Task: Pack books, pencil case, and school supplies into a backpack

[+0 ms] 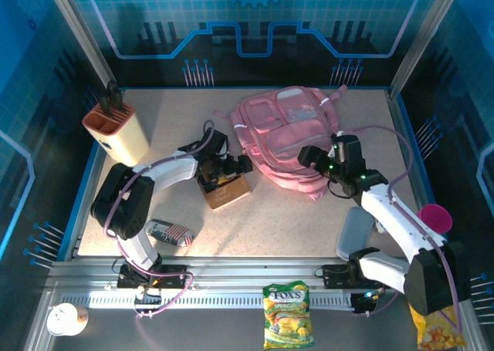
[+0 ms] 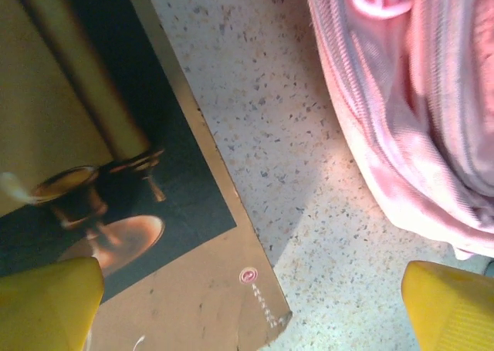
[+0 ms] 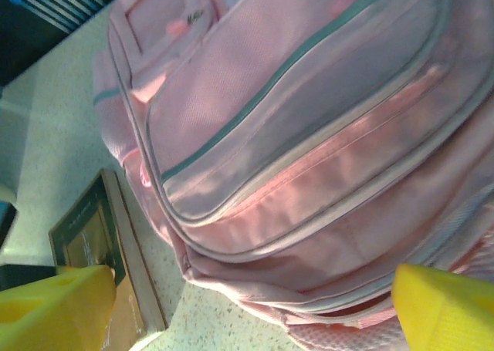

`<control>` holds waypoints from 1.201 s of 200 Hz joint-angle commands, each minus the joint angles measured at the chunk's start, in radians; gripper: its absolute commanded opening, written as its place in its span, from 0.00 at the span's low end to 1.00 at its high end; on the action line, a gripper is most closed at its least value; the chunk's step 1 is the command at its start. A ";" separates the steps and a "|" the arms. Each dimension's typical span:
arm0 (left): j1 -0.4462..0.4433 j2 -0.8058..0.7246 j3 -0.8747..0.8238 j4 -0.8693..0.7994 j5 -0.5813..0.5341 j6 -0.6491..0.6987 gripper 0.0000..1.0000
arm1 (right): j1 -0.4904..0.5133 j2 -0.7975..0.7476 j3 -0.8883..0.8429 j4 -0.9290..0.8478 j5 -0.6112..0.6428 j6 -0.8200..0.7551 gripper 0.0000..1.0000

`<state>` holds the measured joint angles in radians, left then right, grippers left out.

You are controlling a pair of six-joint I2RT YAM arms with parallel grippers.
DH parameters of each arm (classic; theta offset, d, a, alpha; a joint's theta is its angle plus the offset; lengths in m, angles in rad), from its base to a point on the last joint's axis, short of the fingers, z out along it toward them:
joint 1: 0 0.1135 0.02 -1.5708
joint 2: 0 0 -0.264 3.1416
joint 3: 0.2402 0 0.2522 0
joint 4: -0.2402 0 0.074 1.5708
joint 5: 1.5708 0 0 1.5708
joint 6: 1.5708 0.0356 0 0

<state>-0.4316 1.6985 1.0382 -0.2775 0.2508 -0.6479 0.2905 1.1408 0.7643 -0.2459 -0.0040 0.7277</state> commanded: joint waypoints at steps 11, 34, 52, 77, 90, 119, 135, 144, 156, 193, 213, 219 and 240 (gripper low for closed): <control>0.095 -0.152 -0.055 -0.047 -0.076 0.016 0.99 | 0.108 0.117 0.108 0.023 -0.024 -0.053 0.93; 0.162 -0.224 -0.128 -0.046 -0.134 0.007 0.99 | 0.193 0.254 0.213 0.008 -0.036 -0.086 0.91; 0.207 -0.271 -0.188 -0.033 -0.159 -0.010 0.99 | 0.254 0.372 0.307 -0.032 -0.043 -0.109 0.89; 0.262 -0.315 -0.270 0.003 -0.140 -0.040 0.99 | 0.330 0.530 0.441 -0.093 -0.050 -0.139 0.82; 0.287 -0.324 -0.306 0.027 -0.105 -0.052 0.99 | 0.361 0.601 0.508 -0.125 -0.060 -0.157 0.78; 0.319 -0.327 -0.357 0.095 -0.003 -0.086 0.99 | 0.413 0.736 0.643 -0.208 -0.054 -0.193 0.72; 0.321 -0.316 -0.361 0.096 0.020 -0.088 0.99 | 0.430 0.799 0.708 -0.260 -0.041 -0.212 0.69; 0.321 -0.305 -0.359 0.094 0.030 -0.085 0.99 | 0.437 0.830 0.736 -0.285 -0.034 -0.216 0.67; 0.321 -0.288 -0.357 0.093 0.044 -0.083 0.97 | 0.442 0.867 0.775 -0.312 -0.034 -0.218 0.64; 0.321 -0.234 -0.348 0.114 0.100 -0.082 0.89 | 0.450 0.951 0.850 -0.366 -0.031 -0.216 0.50; 0.321 -0.206 -0.337 0.115 0.123 -0.073 0.86 | 0.449 0.970 0.853 -0.369 -0.023 -0.206 0.44; 0.321 -0.199 -0.336 0.116 0.128 -0.072 0.85 | 0.449 0.975 0.853 -0.370 -0.019 -0.205 0.42; 0.321 -0.177 -0.335 0.124 0.147 -0.072 0.81 | 0.449 0.992 0.854 -0.377 -0.013 -0.203 0.35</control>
<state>-0.1177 1.4948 0.6872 -0.1719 0.3393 -0.7273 0.7284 2.1002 1.5864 -0.5762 -0.0338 0.5224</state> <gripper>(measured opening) 0.826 0.370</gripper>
